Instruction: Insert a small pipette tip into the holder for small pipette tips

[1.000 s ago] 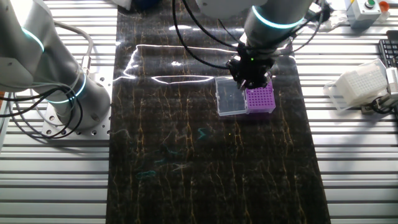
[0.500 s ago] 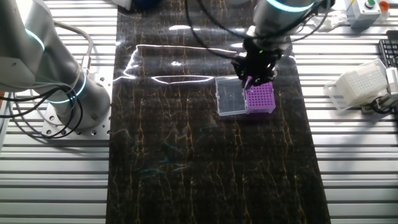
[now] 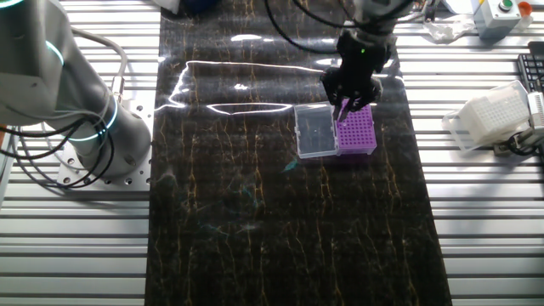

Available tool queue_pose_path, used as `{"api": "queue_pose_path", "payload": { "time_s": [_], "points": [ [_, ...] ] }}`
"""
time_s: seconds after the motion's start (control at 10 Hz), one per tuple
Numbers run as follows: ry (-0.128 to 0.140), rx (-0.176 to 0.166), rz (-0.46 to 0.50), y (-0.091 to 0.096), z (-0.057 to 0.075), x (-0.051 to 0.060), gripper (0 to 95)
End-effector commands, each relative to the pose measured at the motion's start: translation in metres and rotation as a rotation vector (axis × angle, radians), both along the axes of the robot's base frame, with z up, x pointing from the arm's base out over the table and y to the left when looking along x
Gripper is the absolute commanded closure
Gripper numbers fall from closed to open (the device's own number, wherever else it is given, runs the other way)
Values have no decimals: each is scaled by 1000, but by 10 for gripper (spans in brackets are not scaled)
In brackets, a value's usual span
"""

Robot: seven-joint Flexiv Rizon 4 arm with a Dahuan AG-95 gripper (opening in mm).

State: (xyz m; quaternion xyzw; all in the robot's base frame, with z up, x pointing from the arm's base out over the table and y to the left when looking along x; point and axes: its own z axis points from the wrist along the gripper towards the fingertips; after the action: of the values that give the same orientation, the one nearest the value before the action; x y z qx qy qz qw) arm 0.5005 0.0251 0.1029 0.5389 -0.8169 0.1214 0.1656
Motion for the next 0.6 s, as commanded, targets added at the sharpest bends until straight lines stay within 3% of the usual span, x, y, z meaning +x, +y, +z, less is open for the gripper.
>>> {"api": "queue_pose_path", "payload": {
  "time_s": [0.1, 0.2, 0.6],
  "points": [
    [5, -59, -8, -1, 0, -1, 950],
    [6, -65, -6, -1, 0, -1, 950],
    [15, -159, 8, -1, -2, -2, 950]
  ]
}}
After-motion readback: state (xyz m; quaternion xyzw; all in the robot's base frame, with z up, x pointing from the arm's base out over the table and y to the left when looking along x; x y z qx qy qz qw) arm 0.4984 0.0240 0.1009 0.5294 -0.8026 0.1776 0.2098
